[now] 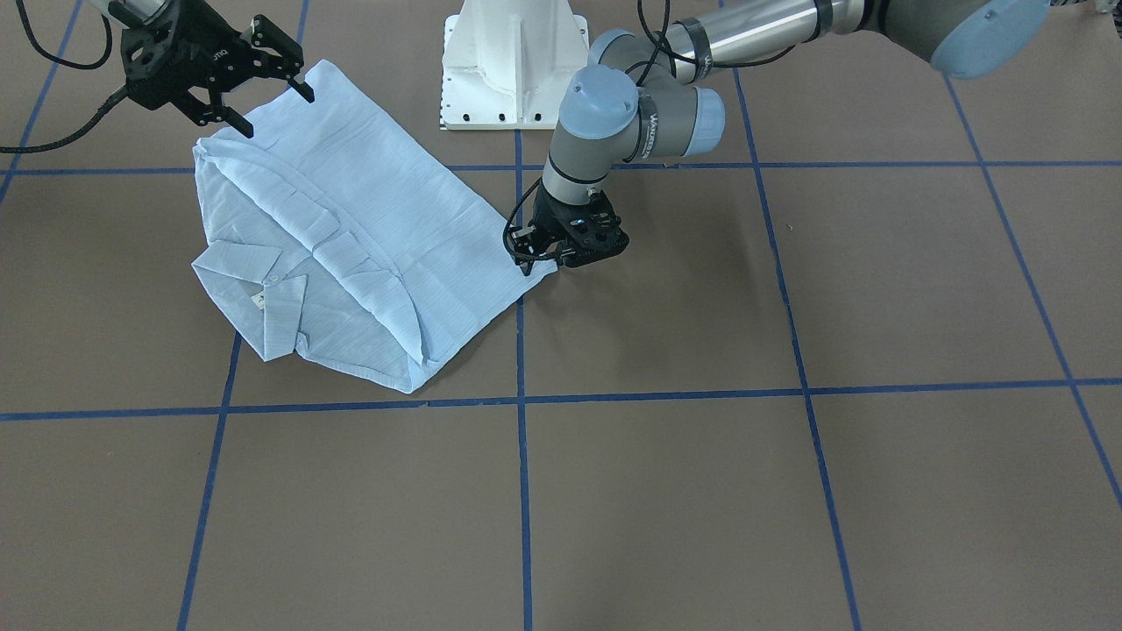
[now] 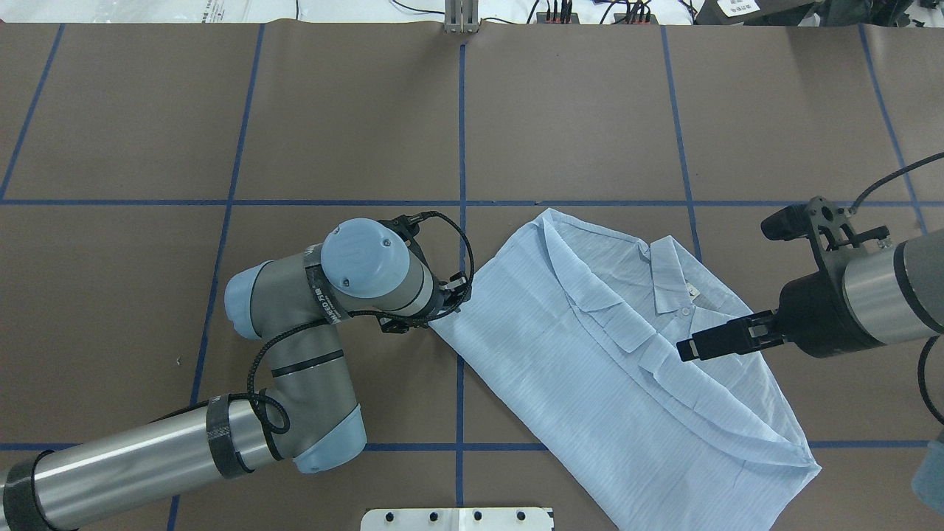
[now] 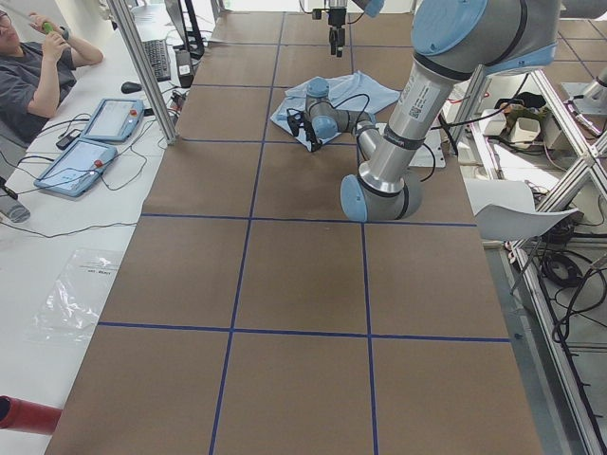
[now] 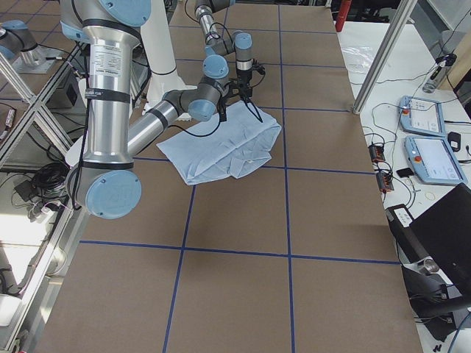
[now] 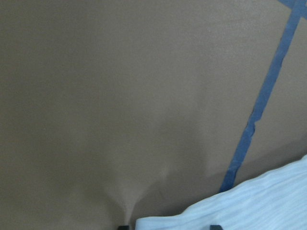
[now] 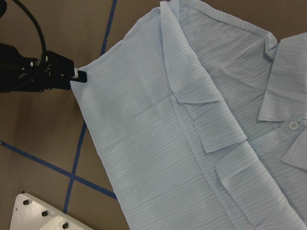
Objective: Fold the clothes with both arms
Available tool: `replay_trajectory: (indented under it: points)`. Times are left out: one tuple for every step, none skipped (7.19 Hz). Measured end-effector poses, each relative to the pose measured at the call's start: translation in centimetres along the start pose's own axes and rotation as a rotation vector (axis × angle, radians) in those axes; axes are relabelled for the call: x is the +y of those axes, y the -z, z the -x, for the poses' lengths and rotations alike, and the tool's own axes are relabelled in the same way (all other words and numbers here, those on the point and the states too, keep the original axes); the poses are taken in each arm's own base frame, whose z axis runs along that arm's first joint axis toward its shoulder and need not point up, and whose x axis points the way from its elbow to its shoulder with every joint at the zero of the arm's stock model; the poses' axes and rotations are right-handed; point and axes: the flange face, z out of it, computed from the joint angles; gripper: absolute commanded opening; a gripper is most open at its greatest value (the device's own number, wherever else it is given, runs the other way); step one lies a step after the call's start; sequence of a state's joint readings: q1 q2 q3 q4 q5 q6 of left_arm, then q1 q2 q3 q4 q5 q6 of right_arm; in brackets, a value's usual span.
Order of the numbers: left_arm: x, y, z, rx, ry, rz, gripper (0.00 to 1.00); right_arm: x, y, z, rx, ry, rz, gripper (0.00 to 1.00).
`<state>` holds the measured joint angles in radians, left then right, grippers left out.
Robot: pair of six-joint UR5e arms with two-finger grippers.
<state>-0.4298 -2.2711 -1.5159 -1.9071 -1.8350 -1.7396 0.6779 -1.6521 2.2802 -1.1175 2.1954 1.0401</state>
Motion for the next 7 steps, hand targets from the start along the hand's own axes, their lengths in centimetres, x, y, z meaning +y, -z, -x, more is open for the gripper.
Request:
replay_trajectory:
  points:
    - [0.1, 0.0, -0.1, 0.001, -0.001, 0.001, 0.0, 0.0, 0.0, 0.0, 0.0, -0.001, 0.0, 1.0]
    - [0.1, 0.1, -0.2, 0.003, -0.002, 0.002, 0.0, 0.0, 0.0, 0.0, 0.001, -0.001, 0.0, 1.0]
    - [0.1, 0.2, -0.2, 0.005, -0.003, 0.002, 0.0, -0.1, 0.0, -0.1, 0.001, -0.002, 0.0, 1.0]
    - [0.1, 0.4, -0.3, 0.007, -0.002, 0.003, 0.0, -0.1, 0.0, -0.1, 0.001, -0.002, -0.001, 1.0]
    - [0.0, 0.7, -0.4, 0.009, 0.0, 0.0, 0.0, -0.2, 0.1, -0.2, 0.002, -0.004, -0.004, 1.0]
    - [-0.7, 1.1, -0.5, 0.013, 0.005, -0.008, 0.0, -0.2, 0.2, -0.3, 0.004, -0.006, -0.007, 1.0]
    - [-2.3, 1.9, -0.6, 0.02, 0.018, -0.027, 0.0, -0.4, 0.3, -0.4, 0.006, -0.009, -0.011, 1.0]
